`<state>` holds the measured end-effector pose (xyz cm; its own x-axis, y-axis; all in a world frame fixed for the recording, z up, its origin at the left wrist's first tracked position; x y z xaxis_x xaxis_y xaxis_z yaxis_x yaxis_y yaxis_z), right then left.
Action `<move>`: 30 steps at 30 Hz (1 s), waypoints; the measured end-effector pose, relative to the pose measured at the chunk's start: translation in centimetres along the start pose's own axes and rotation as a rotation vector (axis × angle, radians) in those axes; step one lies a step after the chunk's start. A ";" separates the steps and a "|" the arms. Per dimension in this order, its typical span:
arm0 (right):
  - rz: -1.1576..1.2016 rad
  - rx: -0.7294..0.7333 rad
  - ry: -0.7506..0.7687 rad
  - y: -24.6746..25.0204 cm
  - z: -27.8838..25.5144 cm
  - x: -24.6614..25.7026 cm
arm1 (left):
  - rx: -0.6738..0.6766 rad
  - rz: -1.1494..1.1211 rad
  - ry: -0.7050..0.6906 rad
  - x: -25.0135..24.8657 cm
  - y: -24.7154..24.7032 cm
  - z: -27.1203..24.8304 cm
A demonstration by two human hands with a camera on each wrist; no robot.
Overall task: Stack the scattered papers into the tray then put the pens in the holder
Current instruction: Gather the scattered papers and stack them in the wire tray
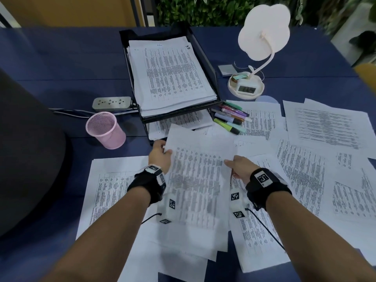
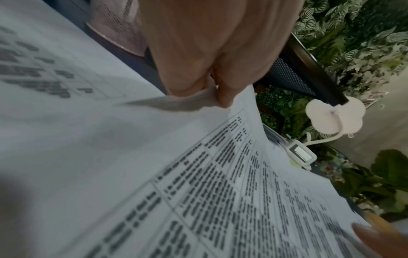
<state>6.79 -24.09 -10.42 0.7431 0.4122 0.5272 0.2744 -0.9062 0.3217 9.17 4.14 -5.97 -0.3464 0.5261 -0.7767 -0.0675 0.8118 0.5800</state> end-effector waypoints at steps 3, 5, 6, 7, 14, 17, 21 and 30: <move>-0.114 -0.018 0.002 0.4 0.6 -0.4 | 0.131 0.099 -0.049 -0.5 -2.2 -0.3; -0.156 -0.046 0.006 0.5 0.1 0.1 | 0.261 0.257 -0.140 -0.3 -3.4 -0.4; -0.182 -0.062 0.008 0.6 0.0 0.3 | 0.277 0.329 -0.180 0.0 -3.3 -0.3; -0.209 -0.078 0.002 0.7 0.1 0.3 | 0.259 0.397 -0.210 0.4 -2.7 0.0; -0.283 -0.115 0.017 1.1 0.6 0.6 | 0.263 0.947 -0.067 5.5 4.4 2.0; -0.290 -0.124 0.014 1.2 0.6 0.7 | 0.317 0.997 -0.071 5.6 4.7 2.6; -0.296 -0.133 0.015 1.1 0.7 0.5 | 0.346 1.028 -0.065 5.1 4.4 2.8; -0.302 -0.141 0.021 1.1 0.4 0.7 | 0.342 0.987 -0.003 5.4 4.8 2.2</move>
<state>7.84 -24.82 -10.07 0.6281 0.6633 0.4068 0.3923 -0.7215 0.5706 9.03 11.43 -7.92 -0.1017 0.9948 0.0040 0.5128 0.0490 0.8571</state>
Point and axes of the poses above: each hand's wrist, its own z-axis towards the middle knuckle, its own y-axis out of the back of the hand, x = y × z, the point moved 9 cm from there along z, towards the middle knuckle, and after that the axes turned 4 degrees about -y, right-handed, at the moved point
